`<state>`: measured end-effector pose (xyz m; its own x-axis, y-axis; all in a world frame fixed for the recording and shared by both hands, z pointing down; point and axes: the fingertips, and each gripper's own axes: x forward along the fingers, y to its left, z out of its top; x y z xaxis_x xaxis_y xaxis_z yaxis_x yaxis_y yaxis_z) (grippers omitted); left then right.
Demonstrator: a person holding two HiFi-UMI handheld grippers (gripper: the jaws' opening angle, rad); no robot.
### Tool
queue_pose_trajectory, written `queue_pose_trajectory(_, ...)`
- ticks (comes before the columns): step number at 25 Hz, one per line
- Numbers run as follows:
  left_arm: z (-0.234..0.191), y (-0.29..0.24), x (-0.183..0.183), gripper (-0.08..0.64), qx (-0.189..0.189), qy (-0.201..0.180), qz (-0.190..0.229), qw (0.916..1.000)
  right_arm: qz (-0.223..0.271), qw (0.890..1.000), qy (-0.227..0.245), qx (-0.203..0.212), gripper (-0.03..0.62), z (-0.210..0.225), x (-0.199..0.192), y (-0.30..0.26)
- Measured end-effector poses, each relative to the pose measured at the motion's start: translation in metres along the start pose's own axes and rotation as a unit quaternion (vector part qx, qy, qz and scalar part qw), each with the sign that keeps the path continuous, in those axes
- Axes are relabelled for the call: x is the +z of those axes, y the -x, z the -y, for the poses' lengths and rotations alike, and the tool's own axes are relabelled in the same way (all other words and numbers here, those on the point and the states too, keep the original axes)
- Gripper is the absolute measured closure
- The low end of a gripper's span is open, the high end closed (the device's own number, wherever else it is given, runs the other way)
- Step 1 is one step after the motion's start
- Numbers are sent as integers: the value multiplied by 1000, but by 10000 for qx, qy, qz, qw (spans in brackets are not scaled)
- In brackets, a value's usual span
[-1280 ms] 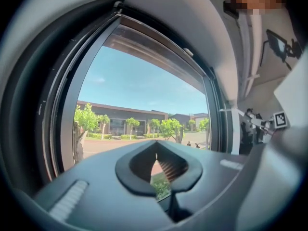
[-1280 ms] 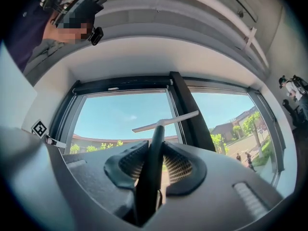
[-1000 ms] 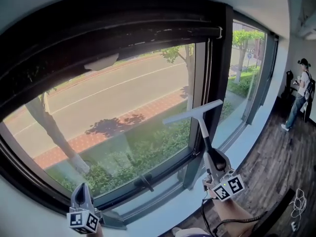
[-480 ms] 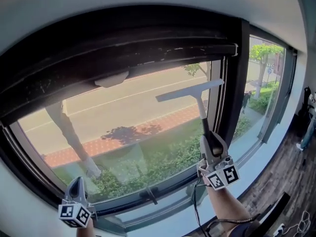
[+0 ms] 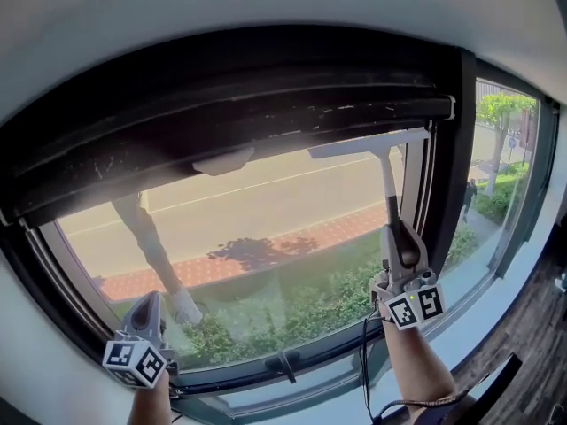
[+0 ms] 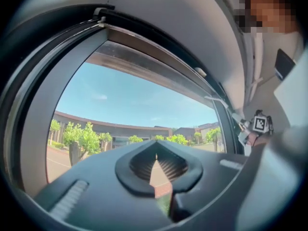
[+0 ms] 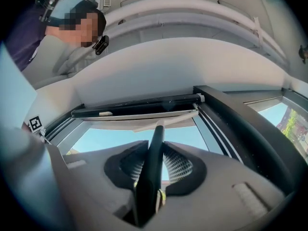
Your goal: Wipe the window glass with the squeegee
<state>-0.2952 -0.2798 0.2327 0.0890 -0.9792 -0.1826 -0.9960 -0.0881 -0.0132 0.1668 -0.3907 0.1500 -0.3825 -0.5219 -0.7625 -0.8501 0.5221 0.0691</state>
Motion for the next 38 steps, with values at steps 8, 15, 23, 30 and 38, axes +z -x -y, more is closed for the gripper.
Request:
queue_pose_trajectory(8, 23, -42, 55, 555, -246, -260, 308, 9989, 233, 9996, -51, 178, 489, 7, 5, -28)
queue_pose_trajectory(15, 40, -60, 78, 555, -50, -513, 430, 9977, 417, 9984, -252, 277, 489, 10, 8, -49)
queue_pose_trajectory(23, 52, -56, 101, 555, 8, -575, 827, 9949, 382, 9977, -434, 341, 489, 15, 2, -53)
queue_pose_trajectory(30, 73, -67, 131, 555, -271, -721, 1037, 9916, 255, 9984, -447, 241, 489, 22, 4, -52)
queue_pose_trajectory(38, 69, -51, 139, 555, -235, -757, 925, 9926, 251, 9978, -554, 251, 491, 13, -3, -55)
